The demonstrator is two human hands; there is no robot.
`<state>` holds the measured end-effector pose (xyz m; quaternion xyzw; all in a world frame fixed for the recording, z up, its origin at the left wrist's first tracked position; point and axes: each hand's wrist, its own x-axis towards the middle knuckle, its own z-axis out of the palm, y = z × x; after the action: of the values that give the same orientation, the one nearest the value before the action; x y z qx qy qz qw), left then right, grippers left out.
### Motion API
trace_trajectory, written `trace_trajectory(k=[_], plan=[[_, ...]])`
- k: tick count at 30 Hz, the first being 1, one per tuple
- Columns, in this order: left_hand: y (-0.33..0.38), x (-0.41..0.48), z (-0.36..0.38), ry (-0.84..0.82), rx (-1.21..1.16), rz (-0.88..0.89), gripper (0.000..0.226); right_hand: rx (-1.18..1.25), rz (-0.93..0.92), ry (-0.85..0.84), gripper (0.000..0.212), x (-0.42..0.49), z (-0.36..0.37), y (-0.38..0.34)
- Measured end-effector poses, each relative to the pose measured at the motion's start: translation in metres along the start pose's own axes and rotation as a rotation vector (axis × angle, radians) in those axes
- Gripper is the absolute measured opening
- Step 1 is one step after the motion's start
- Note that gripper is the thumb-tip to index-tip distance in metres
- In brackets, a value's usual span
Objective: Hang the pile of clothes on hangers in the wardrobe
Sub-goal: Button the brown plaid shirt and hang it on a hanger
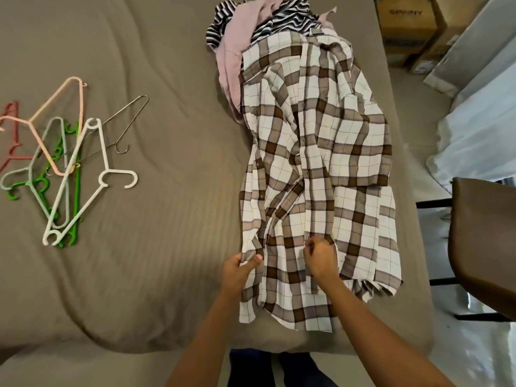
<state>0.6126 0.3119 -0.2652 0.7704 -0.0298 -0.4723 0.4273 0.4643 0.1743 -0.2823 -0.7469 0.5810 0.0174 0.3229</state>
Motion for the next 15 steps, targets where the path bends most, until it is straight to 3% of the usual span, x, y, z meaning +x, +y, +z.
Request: trace_trajectory(k=[4,6,10,15], plan=[[0.005,-0.004,0.001,-0.054,-0.156,-0.064,0.022,-0.162,0.018,-0.05,0.039,0.003,0.001,0.0],[0.009,-0.006,0.004,-0.05,-0.225,-0.082,0.02,-0.166,0.044,-0.013,0.035,0.009,0.001,-0.004],[0.016,-0.013,0.006,-0.031,-0.309,-0.143,0.013,0.274,0.212,0.166,0.014,0.003,-0.005,-0.003],[0.025,-0.026,0.007,-0.112,-0.255,-0.162,0.022,0.605,0.174,0.017,0.016,-0.031,-0.013,0.001]])
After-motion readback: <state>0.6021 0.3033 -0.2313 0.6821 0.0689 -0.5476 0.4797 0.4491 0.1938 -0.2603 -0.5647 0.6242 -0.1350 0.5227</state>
